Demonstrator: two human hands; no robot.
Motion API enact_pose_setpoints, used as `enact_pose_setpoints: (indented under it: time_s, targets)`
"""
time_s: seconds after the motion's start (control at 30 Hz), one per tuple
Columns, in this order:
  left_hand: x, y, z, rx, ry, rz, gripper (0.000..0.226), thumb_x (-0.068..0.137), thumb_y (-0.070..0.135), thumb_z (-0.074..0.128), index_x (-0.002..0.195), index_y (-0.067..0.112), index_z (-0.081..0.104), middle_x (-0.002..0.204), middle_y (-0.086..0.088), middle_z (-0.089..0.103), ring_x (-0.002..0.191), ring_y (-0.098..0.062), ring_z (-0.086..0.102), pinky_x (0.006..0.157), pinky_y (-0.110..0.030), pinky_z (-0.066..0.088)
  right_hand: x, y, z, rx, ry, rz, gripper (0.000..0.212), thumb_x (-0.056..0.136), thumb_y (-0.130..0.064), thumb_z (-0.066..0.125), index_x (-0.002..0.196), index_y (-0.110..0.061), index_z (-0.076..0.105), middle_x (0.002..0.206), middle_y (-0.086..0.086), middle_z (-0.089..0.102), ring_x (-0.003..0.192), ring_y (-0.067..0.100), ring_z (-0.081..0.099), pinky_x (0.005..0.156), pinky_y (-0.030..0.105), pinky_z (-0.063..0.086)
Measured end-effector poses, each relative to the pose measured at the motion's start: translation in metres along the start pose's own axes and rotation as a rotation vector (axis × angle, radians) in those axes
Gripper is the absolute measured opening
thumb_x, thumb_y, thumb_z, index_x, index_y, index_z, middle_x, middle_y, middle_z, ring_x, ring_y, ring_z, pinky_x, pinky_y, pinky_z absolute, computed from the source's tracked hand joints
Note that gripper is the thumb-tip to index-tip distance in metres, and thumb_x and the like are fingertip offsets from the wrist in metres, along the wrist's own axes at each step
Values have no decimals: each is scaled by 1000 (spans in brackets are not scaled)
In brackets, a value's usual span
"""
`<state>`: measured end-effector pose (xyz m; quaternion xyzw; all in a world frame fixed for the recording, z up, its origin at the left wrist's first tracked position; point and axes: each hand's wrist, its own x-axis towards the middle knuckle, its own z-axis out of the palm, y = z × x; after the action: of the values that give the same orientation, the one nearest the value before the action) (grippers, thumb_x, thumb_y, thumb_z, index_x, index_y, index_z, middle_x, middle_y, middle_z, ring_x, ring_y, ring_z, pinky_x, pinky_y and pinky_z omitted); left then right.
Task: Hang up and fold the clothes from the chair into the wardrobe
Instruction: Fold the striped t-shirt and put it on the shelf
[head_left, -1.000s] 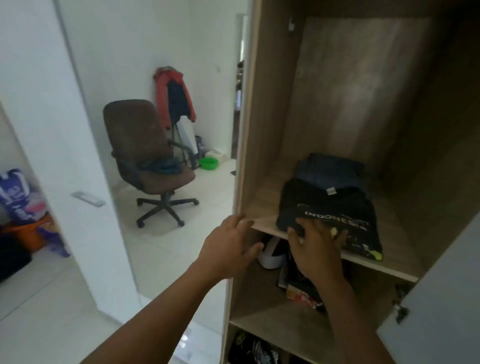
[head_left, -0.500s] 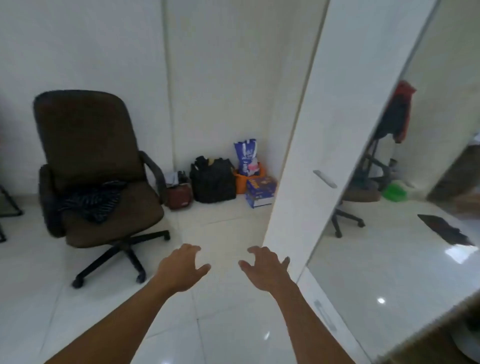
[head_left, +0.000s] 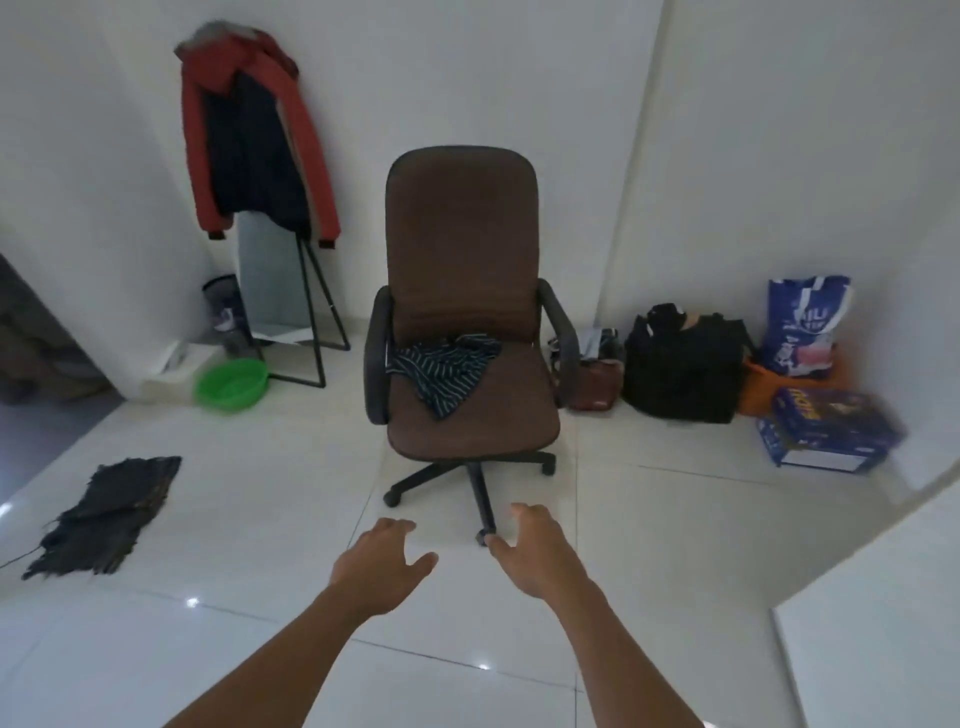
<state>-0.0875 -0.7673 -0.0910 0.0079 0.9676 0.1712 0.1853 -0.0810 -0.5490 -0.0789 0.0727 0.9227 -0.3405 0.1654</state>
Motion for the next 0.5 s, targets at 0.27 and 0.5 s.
enact_pose_setpoints:
  time_s: [0.27, 0.5]
  targets:
    - [115, 15, -40, -58, -24, -102, 69, 90, 64, 51, 146, 26, 42, 152, 4, 42, 134, -19, 46, 107, -40, 43, 146, -21, -36, -37, -125, -1, 67, 92, -49, 59, 148, -18, 40, 145, 7, 45, 127, 27, 51, 106, 44, 45]
    - [254, 23, -78, -96, -54, -89, 77, 75, 77, 40, 132, 28, 54, 132, 0, 59, 115, -21, 59, 94, -41, 52, 282, -43, -68, -26, -147, 9, 63, 93, -44, 61, 148, -19, 41, 150, 6, 41, 133, 27, 47, 110, 42, 41]
